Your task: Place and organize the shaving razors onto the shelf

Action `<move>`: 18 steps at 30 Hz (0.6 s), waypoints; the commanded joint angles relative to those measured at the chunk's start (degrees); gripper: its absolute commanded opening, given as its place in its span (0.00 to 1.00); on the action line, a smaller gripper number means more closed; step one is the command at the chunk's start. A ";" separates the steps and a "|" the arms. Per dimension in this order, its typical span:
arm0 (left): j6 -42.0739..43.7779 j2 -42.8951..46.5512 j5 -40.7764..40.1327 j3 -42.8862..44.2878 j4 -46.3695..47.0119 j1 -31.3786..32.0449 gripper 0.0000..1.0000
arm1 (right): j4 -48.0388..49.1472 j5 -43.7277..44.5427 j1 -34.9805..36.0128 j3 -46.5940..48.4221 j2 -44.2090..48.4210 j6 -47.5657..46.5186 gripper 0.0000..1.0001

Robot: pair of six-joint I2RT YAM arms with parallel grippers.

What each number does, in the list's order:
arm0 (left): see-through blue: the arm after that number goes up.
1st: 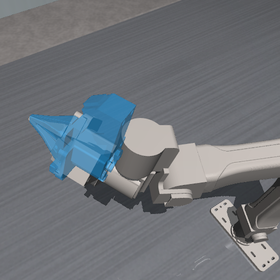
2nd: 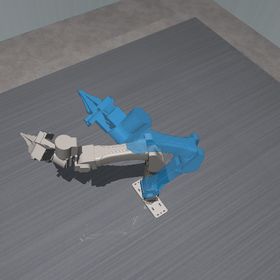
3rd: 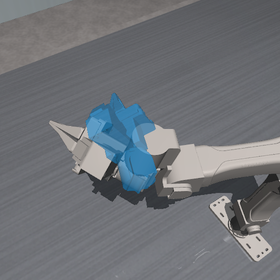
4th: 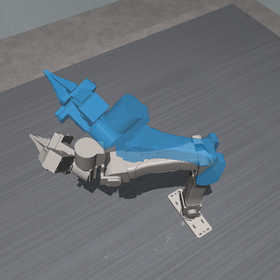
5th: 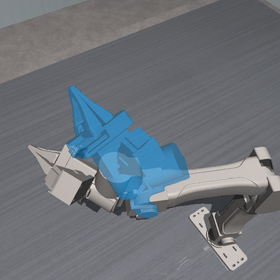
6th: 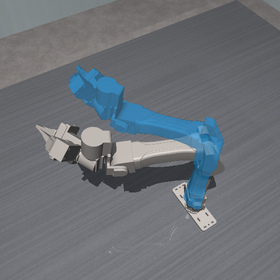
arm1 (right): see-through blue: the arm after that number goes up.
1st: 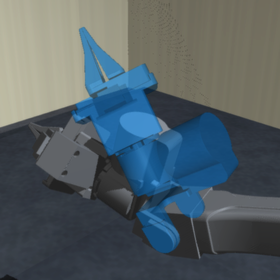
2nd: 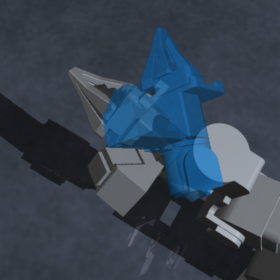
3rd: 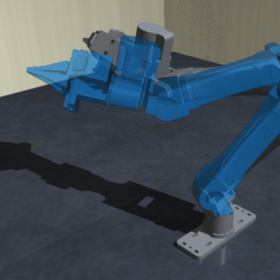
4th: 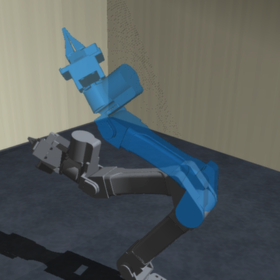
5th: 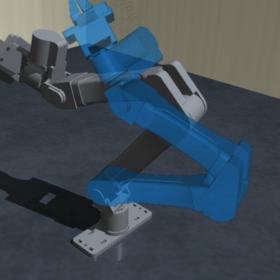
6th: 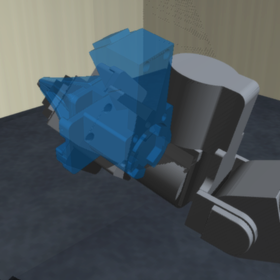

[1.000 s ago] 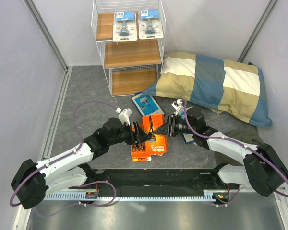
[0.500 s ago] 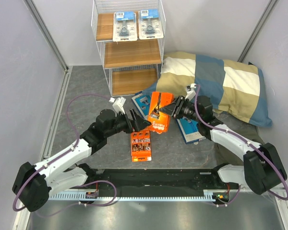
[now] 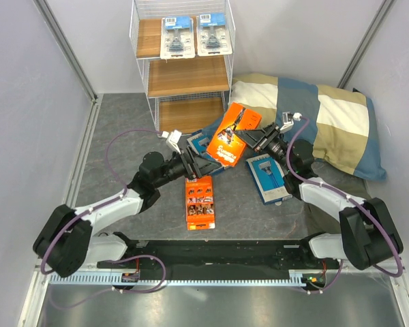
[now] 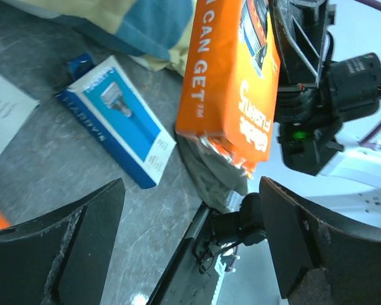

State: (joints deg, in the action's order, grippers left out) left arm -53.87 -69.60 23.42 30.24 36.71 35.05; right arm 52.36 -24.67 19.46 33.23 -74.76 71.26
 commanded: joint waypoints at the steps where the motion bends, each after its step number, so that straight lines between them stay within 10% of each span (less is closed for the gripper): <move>1: -4.14 -4.13 5.23 1.75 17.05 -0.16 0.88 | 11.36 -2.93 -0.22 1.66 -2.40 5.98 0.29; 9: -4.23 -5.89 5.85 3.07 20.42 -0.07 0.84 | 11.63 -3.46 -0.30 0.96 -2.05 6.08 0.29; 18: -6.07 -9.76 8.48 6.23 23.14 1.42 0.43 | 12.15 -4.34 -0.22 0.96 -1.53 6.25 0.29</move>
State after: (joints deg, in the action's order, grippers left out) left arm -58.50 -78.11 29.54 33.17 55.55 35.51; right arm 59.59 -27.64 19.38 33.23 -77.47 77.17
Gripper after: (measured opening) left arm 0.520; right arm 0.359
